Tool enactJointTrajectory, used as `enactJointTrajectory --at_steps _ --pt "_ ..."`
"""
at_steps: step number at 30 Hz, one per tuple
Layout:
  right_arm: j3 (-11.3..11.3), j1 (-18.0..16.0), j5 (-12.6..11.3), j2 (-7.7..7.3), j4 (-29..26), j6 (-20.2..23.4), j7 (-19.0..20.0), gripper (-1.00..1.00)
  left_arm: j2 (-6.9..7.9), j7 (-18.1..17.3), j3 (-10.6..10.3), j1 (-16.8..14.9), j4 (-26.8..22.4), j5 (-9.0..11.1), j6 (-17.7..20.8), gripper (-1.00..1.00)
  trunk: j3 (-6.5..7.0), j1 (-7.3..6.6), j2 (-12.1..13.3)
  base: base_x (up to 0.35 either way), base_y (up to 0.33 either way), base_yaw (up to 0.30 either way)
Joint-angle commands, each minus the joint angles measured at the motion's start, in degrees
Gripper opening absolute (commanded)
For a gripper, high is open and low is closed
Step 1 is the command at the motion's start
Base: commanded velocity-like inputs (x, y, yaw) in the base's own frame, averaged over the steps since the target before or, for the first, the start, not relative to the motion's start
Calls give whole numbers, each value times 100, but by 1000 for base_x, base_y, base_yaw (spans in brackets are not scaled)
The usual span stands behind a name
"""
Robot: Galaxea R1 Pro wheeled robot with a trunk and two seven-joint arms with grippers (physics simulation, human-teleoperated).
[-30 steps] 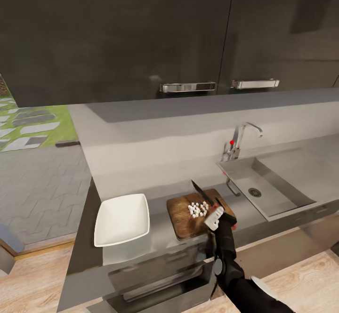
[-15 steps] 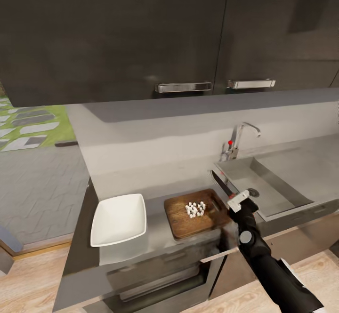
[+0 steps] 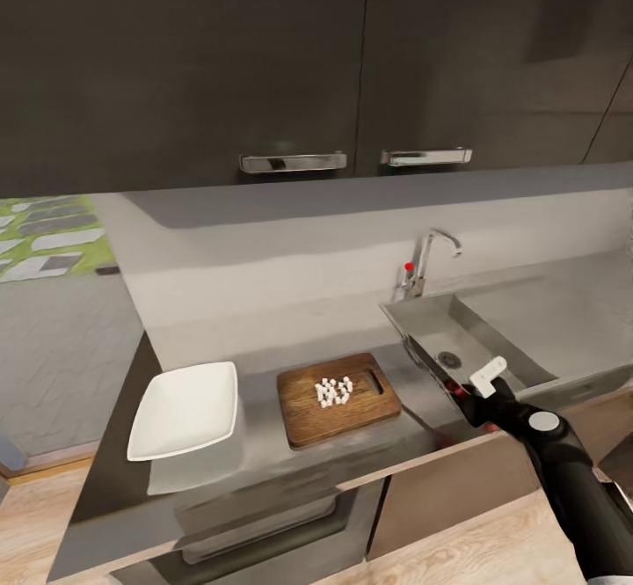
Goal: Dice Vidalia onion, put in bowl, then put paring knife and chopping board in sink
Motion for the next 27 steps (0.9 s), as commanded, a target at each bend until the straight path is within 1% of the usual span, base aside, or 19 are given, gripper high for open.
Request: enactJointTrajectory --at_steps 1,3,7,14,20,24,27 --pt "-114 -5 36 -15 -50 16 193 -100 -3 7 -51 -12 26 57 -43 100 -13 4 -14 0 -241 0" --pt "-272 -5 31 -38 -126 14 520 -100 -3 7 -51 -12 26 57 -42 100 -13 4 -14 0 -241 0" --pt "-325 -5 29 -49 -181 20 663 -100 -4 7 -51 -12 26 57 -38 100 -13 4 -14 0 -241 0" --pt "-333 -5 29 -43 -204 47 652 -100 -3 7 -51 -12 26 60 -37 100 -13 4 -14 48 -242 0" --pt "-333 -5 36 -34 -205 102 625 -100 -2 7 -51 -12 26 60 -37 100 -13 4 -14 234 -242 0" --pt "-333 -11 30 -26 -203 334 555 -100 -5 7 -51 -12 26 60 -37 100 -13 4 -14 264 -224 0" --pt "-330 -13 25 -18 -204 407 506 -100 -6 7 -51 -12 26 60 -37 100 -13 4 -14 292 -176 0"
